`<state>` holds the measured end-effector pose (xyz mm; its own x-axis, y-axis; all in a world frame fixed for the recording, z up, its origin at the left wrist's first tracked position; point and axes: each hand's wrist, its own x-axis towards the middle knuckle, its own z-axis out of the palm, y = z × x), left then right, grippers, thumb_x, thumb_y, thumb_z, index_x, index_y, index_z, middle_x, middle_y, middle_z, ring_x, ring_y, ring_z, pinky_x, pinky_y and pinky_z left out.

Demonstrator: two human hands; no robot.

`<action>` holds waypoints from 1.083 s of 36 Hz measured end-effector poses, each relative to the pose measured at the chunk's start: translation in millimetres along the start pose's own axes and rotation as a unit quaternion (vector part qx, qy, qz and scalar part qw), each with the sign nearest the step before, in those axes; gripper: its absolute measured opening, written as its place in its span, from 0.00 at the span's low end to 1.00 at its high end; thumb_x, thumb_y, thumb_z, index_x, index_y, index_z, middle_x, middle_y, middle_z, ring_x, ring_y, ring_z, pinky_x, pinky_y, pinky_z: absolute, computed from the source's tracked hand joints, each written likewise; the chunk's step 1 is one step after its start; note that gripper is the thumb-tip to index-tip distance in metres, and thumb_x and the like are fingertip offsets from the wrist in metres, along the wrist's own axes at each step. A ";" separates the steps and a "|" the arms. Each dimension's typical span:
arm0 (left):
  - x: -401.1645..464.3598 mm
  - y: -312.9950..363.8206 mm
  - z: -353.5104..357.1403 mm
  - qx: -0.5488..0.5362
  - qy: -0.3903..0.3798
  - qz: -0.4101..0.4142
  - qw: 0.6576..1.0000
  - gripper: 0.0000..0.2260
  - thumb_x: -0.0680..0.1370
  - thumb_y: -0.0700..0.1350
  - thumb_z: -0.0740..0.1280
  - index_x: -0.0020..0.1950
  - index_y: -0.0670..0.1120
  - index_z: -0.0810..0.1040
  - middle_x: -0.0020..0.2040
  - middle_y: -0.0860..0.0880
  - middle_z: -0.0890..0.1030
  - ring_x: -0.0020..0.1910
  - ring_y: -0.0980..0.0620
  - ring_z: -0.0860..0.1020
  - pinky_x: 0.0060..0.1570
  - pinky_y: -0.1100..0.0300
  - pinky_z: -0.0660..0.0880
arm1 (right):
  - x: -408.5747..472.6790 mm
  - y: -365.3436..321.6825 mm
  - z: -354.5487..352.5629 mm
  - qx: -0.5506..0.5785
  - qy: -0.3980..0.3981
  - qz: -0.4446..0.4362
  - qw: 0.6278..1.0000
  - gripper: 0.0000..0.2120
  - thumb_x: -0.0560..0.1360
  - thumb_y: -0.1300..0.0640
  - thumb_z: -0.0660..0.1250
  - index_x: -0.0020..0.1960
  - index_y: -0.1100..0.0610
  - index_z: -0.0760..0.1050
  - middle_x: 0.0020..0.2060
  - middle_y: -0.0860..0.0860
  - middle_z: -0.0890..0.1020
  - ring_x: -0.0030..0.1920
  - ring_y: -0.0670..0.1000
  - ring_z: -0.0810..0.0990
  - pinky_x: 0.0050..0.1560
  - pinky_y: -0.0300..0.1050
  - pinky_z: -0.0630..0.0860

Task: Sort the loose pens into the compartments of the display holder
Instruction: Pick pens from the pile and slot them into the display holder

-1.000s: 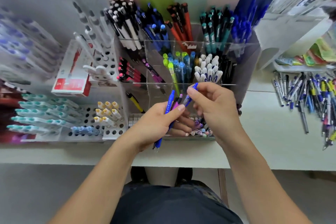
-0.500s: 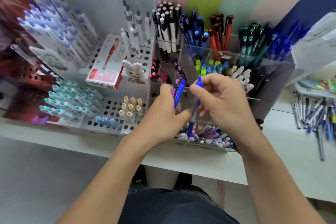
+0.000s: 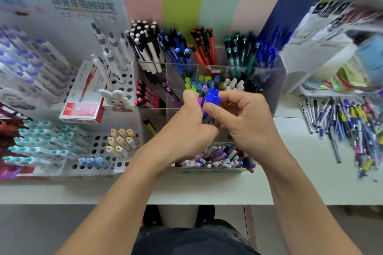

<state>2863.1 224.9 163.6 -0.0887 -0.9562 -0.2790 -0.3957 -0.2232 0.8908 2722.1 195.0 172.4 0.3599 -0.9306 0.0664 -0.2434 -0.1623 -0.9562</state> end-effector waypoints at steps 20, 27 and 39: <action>47.8 50.5 34.8 -0.279 0.067 0.020 0.958 0.07 0.83 0.41 0.58 0.53 0.49 0.75 0.37 0.50 0.75 0.22 0.55 0.60 0.20 0.66 0.56 | 65.6 -8.9 -153.5 -0.115 0.290 -0.143 0.939 0.08 0.79 0.56 0.69 0.49 0.61 0.80 0.35 0.51 0.81 0.33 0.50 0.83 0.36 0.48 0.82; 76.9 69.2 48.2 -0.104 0.191 0.123 0.968 0.23 0.79 0.40 0.67 0.75 0.50 0.71 0.51 0.62 0.79 0.43 0.67 0.77 0.47 0.72 0.72 | 89.1 17.7 -142.1 -0.227 0.235 -0.117 0.938 0.14 0.75 0.47 0.69 0.43 0.58 0.80 0.35 0.55 0.83 0.36 0.58 0.84 0.39 0.61 0.81; 82.9 76.9 84.2 -0.060 0.238 0.153 0.957 0.31 0.77 0.35 0.66 0.79 0.50 0.66 0.71 0.58 0.74 0.57 0.76 0.73 0.58 0.81 0.64 | 98.3 16.9 -128.2 -0.223 0.251 -0.052 0.940 0.04 0.81 0.55 0.65 0.47 0.54 0.74 0.38 0.45 0.77 0.44 0.51 0.80 0.51 0.57 0.79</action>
<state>2748.3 144.4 178.8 0.2549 -0.9518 0.1707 -0.3068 0.0878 0.9477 2637.9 58.7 199.2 -0.0402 -0.9216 0.3862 -0.6248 -0.2784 -0.7294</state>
